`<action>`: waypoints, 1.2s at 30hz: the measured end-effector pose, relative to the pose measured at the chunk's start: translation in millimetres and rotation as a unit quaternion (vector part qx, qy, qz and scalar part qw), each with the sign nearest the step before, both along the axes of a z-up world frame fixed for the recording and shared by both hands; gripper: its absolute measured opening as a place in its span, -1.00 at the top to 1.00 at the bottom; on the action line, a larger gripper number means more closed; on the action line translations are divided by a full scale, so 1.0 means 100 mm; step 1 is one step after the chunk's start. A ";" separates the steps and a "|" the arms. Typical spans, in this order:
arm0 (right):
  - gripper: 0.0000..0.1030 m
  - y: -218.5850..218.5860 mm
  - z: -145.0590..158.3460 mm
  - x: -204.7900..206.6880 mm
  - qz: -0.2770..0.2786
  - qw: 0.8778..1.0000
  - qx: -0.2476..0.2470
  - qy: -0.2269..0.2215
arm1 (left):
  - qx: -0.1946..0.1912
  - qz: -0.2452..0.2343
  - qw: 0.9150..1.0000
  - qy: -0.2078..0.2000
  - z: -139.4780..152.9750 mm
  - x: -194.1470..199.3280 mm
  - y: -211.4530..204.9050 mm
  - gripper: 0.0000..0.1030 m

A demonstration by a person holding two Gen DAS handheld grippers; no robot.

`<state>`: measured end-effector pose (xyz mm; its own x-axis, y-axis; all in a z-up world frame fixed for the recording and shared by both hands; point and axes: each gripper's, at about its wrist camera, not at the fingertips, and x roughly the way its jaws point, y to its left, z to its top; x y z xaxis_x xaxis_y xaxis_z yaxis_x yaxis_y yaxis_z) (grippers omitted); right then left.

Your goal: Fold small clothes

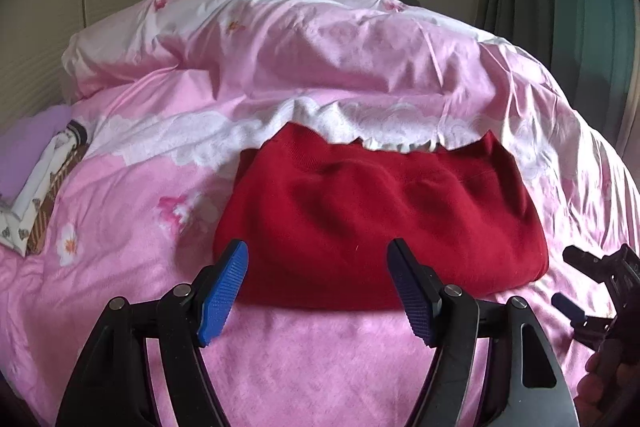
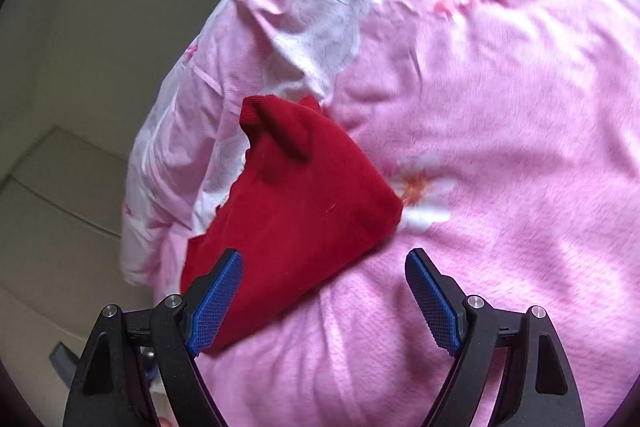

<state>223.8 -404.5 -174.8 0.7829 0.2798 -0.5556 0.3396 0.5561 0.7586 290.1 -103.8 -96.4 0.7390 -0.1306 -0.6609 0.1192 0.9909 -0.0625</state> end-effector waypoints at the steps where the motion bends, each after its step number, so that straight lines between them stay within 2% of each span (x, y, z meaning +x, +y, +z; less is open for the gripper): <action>1: -0.63 0.01 0.00 0.02 0.001 1.000 0.004 0.001 | -0.005 -0.002 1.000 -0.002 0.01 0.03 -0.01 -0.39; 11: -0.63 0.04 -0.21 0.36 -0.020 0.998 0.023 0.049 | -0.023 -0.011 1.000 -0.008 -0.03 0.36 0.01 -0.44; 20: -0.67 0.12 -0.35 0.63 -0.029 0.998 0.037 0.043 | -0.064 -0.001 0.998 0.006 -0.26 0.43 0.19 -0.44; 24: -0.66 0.11 -0.36 0.65 -0.049 0.997 0.041 0.031 | -0.058 -0.019 0.998 0.002 -0.30 0.41 0.11 -0.44; 25: -0.62 0.12 -0.34 0.64 -0.052 0.998 0.038 0.027 | -0.058 -0.022 0.998 0.002 -0.31 0.41 0.10 -0.44; 27: -0.40 0.14 -0.25 0.56 -0.060 0.998 0.016 0.008 | -0.055 -0.024 0.998 0.001 -0.32 0.40 0.08 -0.44; 29: -0.04 0.12 -0.20 0.49 -0.064 0.998 0.005 -0.006 | -0.054 -0.022 0.998 0.000 -0.32 0.41 0.09 -0.45; 31: 0.13 0.08 -0.19 0.44 -0.065 0.998 0.007 -0.017 | -0.064 -0.023 0.998 0.000 -0.33 0.42 0.12 -0.46; 32: 0.20 0.06 -0.18 0.42 -0.063 0.998 0.007 -0.018 | -0.069 -0.023 0.997 0.000 -0.33 0.42 0.12 -0.48; 36: 0.25 0.11 -0.08 0.40 -0.051 0.998 -0.030 -0.020 | -0.112 -0.051 0.992 -0.005 -0.31 0.39 0.06 -0.50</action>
